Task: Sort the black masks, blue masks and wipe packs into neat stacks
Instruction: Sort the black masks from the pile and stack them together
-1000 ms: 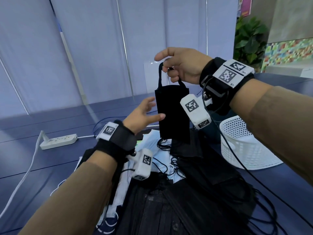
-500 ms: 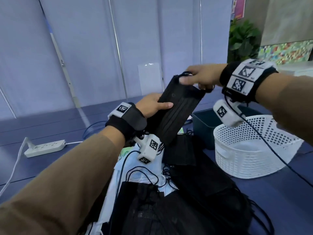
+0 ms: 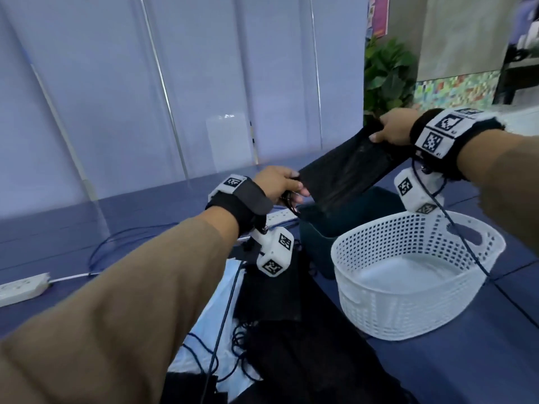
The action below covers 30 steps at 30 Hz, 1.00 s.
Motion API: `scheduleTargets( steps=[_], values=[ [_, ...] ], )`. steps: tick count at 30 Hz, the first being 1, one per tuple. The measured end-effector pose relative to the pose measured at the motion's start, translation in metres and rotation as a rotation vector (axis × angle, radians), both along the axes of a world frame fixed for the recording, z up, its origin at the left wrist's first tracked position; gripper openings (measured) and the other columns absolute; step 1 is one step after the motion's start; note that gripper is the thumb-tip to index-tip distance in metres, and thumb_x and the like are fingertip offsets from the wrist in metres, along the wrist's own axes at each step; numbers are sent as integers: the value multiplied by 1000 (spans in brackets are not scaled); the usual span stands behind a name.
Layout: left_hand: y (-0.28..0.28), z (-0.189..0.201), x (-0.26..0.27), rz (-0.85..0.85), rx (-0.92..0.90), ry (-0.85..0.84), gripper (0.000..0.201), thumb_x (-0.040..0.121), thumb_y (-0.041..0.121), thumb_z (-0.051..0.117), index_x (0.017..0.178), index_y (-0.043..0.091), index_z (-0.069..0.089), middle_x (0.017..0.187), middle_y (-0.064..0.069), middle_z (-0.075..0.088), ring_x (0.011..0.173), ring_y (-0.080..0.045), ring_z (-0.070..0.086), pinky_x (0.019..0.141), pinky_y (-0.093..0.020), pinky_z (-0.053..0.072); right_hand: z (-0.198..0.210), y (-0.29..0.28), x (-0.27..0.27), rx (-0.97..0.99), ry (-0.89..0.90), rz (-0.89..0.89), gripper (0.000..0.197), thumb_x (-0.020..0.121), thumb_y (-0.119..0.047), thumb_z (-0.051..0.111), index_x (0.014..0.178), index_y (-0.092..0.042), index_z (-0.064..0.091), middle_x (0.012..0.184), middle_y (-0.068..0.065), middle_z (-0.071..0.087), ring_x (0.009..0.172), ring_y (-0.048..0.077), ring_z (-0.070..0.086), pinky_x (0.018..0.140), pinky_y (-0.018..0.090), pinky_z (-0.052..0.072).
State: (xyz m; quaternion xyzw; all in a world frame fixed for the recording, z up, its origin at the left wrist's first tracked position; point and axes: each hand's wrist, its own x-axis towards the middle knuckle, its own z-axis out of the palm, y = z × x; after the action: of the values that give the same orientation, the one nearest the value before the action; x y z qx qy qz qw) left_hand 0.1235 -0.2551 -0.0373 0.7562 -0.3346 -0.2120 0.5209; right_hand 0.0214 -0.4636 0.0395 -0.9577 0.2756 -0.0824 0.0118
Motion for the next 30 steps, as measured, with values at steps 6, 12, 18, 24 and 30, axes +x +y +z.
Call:
scheduleTargets(
  steps=[6, 12, 18, 24, 30],
  values=[
    [-35, -21, 4, -21, 235, -1, 17, 89, -11, 45, 81, 2, 52, 48, -2, 63, 34, -8, 54, 37, -15, 43, -41, -27, 18, 21, 194, -64, 53, 99, -36, 42, 134, 4, 43, 136, 19, 48, 122, 31, 49, 102, 38, 39],
    [-36, -20, 9, 41, 525, -457, 24, 85, -1, 57, 106, 9, 63, 78, -2, 58, 62, -9, 51, 43, -8, 40, -71, -20, 45, -60, 444, -27, 37, 92, -34, 57, 75, -1, 55, 75, 7, 54, 65, 22, 49, 76, 31, 39],
    [-41, -24, 9, -17, 584, -691, 27, 84, 7, 62, 108, 18, 65, 100, -3, 64, 98, -19, 60, 78, -23, 42, -67, -22, 45, -138, 546, -6, 42, 88, -33, 63, 114, 0, 62, 93, 7, 58, 85, 24, 53, 76, 32, 40],
    [-43, -29, -8, -334, 521, -730, 24, 94, 21, 55, 114, 15, 66, 102, 2, 66, 91, -8, 57, 81, -16, 40, -70, -19, 45, -111, 618, 21, 46, 88, -38, 62, 115, -1, 61, 96, 6, 55, 88, 23, 51, 77, 31, 39],
    [-52, -48, -19, -380, 968, -883, 48, 100, 44, 30, 126, 16, 59, 134, -1, 55, 127, -21, 44, 111, -56, 11, -69, -16, 49, -102, 665, 17, 35, 83, -45, 66, 70, -13, 59, 72, -2, 57, 83, 25, 57, 81, 34, 47]
  ],
)
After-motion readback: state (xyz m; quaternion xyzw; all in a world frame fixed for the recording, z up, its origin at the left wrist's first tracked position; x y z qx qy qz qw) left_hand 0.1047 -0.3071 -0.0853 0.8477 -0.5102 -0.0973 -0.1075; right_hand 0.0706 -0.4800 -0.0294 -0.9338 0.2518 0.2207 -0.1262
